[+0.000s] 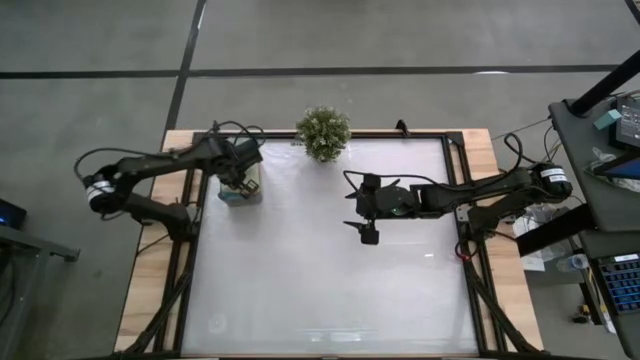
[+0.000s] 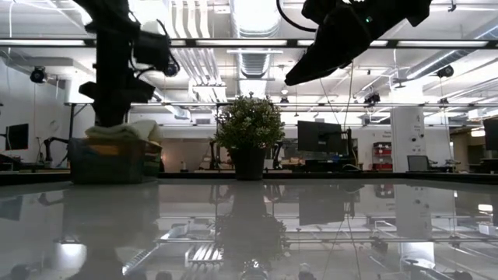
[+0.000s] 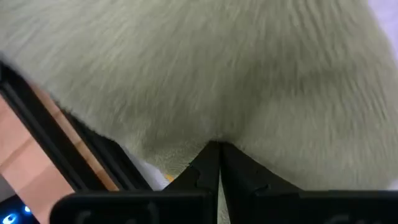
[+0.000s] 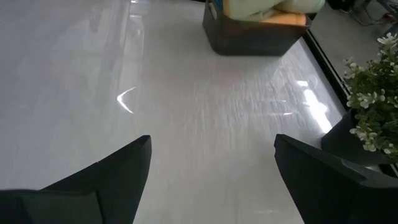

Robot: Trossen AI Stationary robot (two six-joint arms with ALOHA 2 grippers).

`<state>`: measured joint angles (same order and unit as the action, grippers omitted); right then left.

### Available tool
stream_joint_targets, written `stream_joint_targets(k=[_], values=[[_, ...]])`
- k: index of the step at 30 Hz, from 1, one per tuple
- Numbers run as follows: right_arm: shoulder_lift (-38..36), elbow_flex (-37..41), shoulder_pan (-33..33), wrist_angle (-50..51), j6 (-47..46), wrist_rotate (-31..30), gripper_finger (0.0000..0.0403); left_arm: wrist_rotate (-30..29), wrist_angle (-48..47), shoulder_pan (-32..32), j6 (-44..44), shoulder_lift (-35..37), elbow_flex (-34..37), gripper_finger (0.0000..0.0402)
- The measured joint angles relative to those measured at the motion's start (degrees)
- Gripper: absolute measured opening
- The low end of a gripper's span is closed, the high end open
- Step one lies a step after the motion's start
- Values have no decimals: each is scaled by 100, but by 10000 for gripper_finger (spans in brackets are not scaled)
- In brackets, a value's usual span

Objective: Fold microfiber towels
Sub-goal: Put the green microfiber cloth into the black bin

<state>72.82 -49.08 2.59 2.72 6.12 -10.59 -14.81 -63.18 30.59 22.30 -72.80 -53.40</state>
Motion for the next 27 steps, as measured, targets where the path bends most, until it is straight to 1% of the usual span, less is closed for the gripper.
stream_joint_targets(k=[7, 11, 18, 27], values=[[0, 0, 0, 0, -6, -2, 327, -19, 120, 0, 2, -636, 110, 0], [0, 0, 0, 0, -7, -2, 326, -20, 100, 0, -10, -740, 78, 0], [2, 0, 0, -2, -7, -2, 327, -13, -272, 0, -6, -396, -198, 0], [2, 2, 0, -4, -7, -4, 327, -13, -385, 0, -12, 385, -407, 0]])
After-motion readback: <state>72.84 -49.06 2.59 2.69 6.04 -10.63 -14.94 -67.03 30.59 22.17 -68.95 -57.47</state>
